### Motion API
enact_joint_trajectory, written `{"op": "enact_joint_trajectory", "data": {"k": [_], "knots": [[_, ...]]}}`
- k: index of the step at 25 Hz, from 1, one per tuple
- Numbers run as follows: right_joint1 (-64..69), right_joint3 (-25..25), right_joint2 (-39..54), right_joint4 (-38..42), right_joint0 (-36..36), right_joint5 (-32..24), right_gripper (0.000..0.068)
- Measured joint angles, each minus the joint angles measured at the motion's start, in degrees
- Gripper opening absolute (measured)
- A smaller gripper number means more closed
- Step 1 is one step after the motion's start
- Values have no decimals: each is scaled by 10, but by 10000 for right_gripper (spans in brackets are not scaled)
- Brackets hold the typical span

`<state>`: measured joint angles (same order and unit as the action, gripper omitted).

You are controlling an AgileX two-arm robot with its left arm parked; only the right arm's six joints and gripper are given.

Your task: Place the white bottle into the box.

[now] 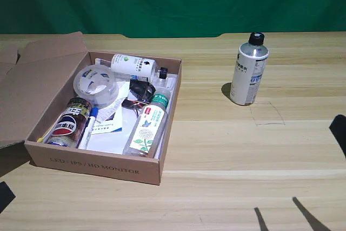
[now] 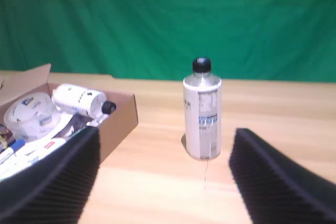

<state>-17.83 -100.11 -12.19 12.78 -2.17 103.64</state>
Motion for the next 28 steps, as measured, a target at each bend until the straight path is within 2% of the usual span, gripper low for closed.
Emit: {"op": "enact_joint_trajectory", "data": {"k": [2,4,10,17,28], "knots": [[-36,-1,-10,9,0,3,664],[-70,-1,-26,16,0,3,679],[-138,-2,-64,8,0,5,678],[-257,-2,-127,7,0,5,642],[-553,-2,-317,28,0,5,633]]}}
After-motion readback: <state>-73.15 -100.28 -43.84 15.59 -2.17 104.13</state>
